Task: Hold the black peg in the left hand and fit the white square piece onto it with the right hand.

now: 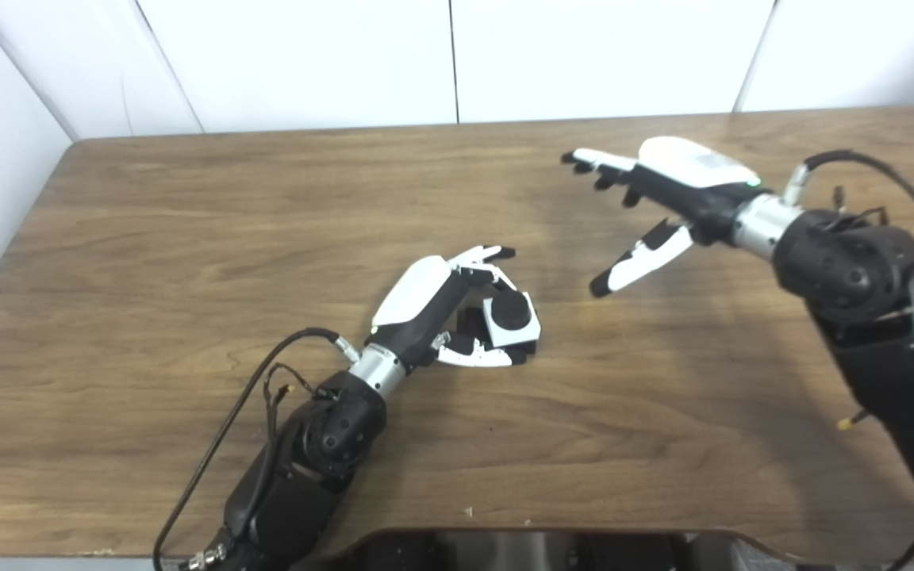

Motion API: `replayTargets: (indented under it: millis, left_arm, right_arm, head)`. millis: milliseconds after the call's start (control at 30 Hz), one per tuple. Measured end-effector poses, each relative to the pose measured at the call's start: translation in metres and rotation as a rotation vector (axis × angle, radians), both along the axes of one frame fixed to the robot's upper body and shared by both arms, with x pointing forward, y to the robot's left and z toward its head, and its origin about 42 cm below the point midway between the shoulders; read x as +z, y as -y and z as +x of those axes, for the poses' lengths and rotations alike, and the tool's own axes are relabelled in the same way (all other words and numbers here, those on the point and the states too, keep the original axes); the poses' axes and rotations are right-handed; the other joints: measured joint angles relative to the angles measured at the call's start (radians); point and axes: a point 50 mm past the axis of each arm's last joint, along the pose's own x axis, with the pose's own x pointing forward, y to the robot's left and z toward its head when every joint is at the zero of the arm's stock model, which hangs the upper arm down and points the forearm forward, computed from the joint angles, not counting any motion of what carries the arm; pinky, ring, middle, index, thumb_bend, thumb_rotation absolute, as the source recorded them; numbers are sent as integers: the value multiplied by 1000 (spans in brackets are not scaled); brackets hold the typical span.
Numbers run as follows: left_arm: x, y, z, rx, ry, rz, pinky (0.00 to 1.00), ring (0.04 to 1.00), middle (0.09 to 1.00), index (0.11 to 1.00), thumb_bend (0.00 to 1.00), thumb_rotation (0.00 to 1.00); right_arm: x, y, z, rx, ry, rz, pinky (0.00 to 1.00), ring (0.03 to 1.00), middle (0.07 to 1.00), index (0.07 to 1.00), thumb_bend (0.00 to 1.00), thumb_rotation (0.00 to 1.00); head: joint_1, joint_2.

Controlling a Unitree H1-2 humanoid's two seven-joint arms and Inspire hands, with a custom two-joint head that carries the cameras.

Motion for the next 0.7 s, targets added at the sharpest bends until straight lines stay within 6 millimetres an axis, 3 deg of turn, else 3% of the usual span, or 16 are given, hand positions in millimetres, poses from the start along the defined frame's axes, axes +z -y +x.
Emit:
replayTargets:
  millis: [233, 333, 467, 700]
  left_arm:
    - [1, 0, 1, -3, 3, 2, 902, 937, 906, 493, 521, 78]
    - [1, 0, 1, -2, 3, 2, 897, 939, 909, 493, 521, 78]
    - [1, -2, 2, -2, 4, 4, 890, 938, 911, 494, 520, 80]
    - [2, -2, 4, -5, 7, 8, 859, 923, 904, 494, 521, 79]
  right_arm:
    - [3, 13, -6, -60, 48, 93, 646, 818, 879, 891, 893, 311]
    - [-7, 18, -11, -124, 65, 176, 624, 792, 856, 859, 831, 292]
    - [-28, 17, -21, -208, 74, 265, 603, 766, 818, 818, 829, 268]
    - [-46, 20, -34, -337, 132, 374, 614, 768, 811, 807, 791, 246]
  head:
    - [-12, -9]
    - [-26, -14]
    - [-32, -17]
    - [-37, -21]
